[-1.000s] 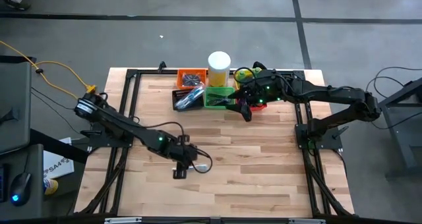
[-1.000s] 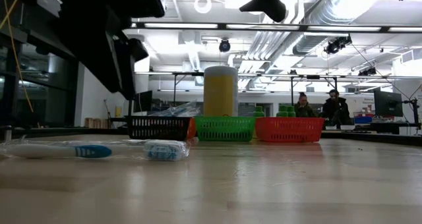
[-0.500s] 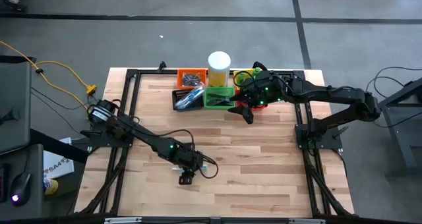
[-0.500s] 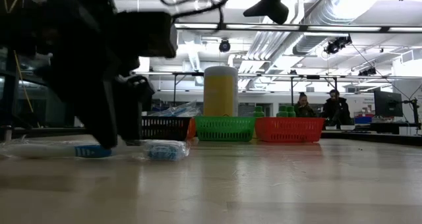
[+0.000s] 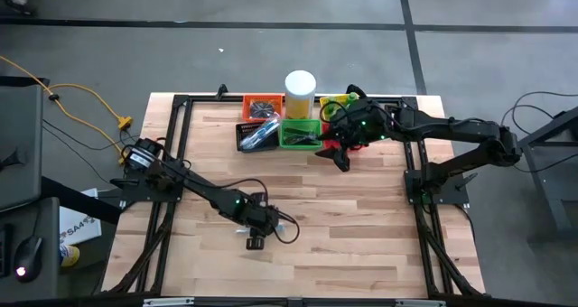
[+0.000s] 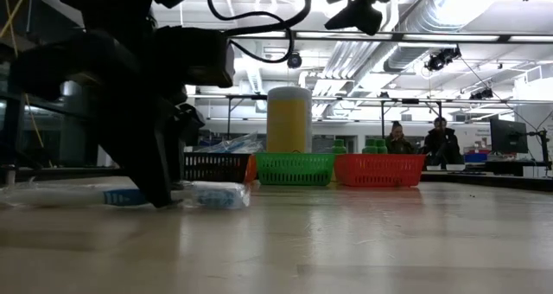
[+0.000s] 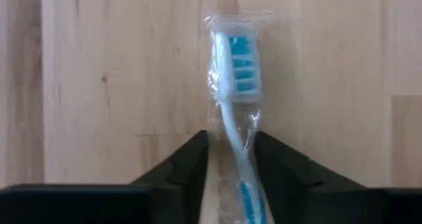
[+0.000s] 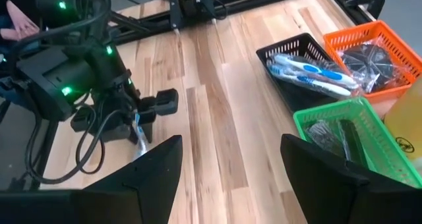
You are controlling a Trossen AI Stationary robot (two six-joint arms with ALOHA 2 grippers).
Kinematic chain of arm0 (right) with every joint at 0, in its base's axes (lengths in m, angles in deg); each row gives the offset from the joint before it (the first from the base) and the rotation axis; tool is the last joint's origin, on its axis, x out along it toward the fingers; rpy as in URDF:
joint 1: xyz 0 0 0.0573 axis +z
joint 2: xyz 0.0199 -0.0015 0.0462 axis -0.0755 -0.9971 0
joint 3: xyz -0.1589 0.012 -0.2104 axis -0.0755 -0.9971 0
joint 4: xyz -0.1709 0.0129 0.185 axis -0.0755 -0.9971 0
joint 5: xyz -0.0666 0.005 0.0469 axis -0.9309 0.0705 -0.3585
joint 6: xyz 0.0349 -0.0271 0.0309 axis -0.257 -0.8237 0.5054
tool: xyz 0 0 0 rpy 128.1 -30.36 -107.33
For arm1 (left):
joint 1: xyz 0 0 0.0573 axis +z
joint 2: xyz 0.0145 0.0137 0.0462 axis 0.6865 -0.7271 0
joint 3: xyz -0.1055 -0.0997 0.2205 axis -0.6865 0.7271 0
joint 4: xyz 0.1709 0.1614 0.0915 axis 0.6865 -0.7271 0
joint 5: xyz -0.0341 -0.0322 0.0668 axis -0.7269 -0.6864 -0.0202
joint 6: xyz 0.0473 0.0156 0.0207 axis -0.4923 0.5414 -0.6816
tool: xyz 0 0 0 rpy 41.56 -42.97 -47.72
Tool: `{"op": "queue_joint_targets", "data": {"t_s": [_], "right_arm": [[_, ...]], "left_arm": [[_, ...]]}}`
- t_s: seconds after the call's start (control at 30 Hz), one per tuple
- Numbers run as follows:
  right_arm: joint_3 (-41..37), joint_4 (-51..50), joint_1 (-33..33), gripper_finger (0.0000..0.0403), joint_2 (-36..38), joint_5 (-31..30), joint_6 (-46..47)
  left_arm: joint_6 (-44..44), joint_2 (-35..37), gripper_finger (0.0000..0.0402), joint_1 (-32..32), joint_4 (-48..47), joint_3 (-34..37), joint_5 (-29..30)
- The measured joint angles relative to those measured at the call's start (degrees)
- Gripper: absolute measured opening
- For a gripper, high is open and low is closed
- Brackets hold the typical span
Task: Pick & Place Travel size toiletries
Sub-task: Put the blue toothbrush into the black bin
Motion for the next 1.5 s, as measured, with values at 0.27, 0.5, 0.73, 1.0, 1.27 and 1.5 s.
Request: {"op": "queue_joint_targets", "data": {"t_s": [0.27,0.5,0.73,1.0,1.27,1.5], "right_arm": [[0.0,-1.87,0.0,0.025,0.0,0.02,-0.42],[0.0,-2.29,0.0,0.025,0.0,1.55,-0.4],[0.0,-4.99,0.0,0.025,0.0,1.42,-0.34],[0.0,-5.16,0.0,0.025,0.0,1.45,-0.12],[0.02,7.98,2.93,0.025,-3.57,1.03,-3.95],[0.0,20.47,5.62,0.025,-9.4,0.43,-4.95]], "left_arm": [[0.15,-0.07,0.0014,0.11,0.16,0.05,-0.75],[4.63,2.96,0.001,0.66,-0.49,0.46,-0.32],[4.75,13.34,0.001,1.16,-2.0,0.28,11.54],[0.82,27.29,0.001,2.41,0.66,0.25,28.36],[-11.27,35.89,0.001,6.79,12.79,0.13,30.7],[-18.34,35.91,0.001,11.83,23.92,0.2,23.33]]}}
